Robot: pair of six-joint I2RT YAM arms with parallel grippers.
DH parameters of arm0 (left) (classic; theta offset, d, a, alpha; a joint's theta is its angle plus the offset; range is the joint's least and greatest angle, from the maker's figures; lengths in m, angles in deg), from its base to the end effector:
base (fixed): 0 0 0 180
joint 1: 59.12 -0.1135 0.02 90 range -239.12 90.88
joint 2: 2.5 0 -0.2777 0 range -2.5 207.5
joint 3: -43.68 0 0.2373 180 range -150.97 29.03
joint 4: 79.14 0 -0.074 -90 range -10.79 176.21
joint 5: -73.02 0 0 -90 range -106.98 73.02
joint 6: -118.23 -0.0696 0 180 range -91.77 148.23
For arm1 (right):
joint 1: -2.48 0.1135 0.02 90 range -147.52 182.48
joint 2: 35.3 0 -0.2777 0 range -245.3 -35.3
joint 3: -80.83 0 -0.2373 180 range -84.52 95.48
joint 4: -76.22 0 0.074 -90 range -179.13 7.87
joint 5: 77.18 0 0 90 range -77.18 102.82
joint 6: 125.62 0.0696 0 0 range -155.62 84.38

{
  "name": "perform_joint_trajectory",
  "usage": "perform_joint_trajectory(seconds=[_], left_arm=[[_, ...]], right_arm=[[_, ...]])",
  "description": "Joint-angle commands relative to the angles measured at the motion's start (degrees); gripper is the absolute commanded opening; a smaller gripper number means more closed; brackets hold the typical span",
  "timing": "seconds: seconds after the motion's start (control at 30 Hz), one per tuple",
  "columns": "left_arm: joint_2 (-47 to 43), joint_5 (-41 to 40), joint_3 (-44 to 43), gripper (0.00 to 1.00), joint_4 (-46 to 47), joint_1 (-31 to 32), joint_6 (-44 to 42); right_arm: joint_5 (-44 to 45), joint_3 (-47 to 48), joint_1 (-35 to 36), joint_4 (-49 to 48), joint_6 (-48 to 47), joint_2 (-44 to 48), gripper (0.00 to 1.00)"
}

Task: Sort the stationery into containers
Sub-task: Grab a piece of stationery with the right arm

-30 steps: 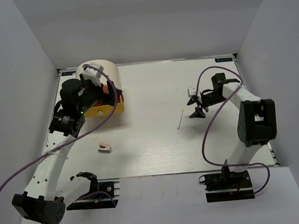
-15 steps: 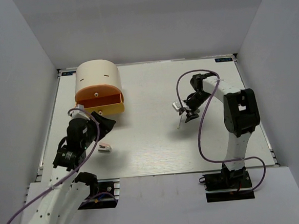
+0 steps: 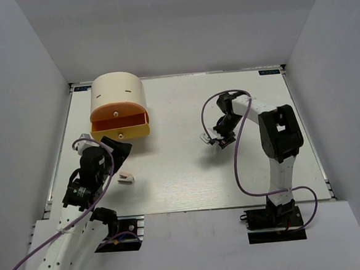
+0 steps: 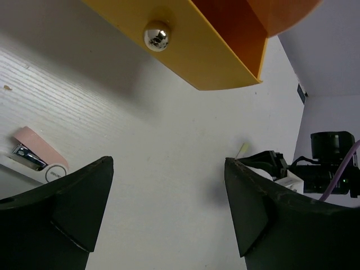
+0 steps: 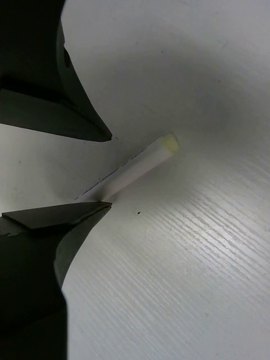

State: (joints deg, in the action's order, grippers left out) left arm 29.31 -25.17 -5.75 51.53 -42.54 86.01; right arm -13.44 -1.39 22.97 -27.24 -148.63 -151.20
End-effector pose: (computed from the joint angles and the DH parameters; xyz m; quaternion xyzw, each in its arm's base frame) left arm 0.1291 -0.0281 0.2566 -0.3391 0.8032 -0.2439 0.4247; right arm 0.3225 0.1534 0.1535 -0.8904 0.3926 0.1855 0.1366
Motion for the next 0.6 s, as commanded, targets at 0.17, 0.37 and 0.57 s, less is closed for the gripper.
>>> perform_joint_trajectory(seconds=[0.17, 0.37, 0.57], left_arm=[[-1.31, -3.5, 2.7, 0.86, 1.28, -0.32, 4.62], [-3.15, -5.26, 4.46, 0.83, 1.28, -0.32, 7.61], [-5.0, -6.4, 7.0, 0.86, 3.47, -0.32, 8.84]], right_arm=[[8.59, 0.54, 1.57, -2.73, -10.12, -2.4, 0.46], [11.15, -2.01, 2.01, -3.89, -6.1, -3.02, 0.24], [-3.69, 6.05, 2.62, 2.69, 4.95, 0.32, 0.0]])
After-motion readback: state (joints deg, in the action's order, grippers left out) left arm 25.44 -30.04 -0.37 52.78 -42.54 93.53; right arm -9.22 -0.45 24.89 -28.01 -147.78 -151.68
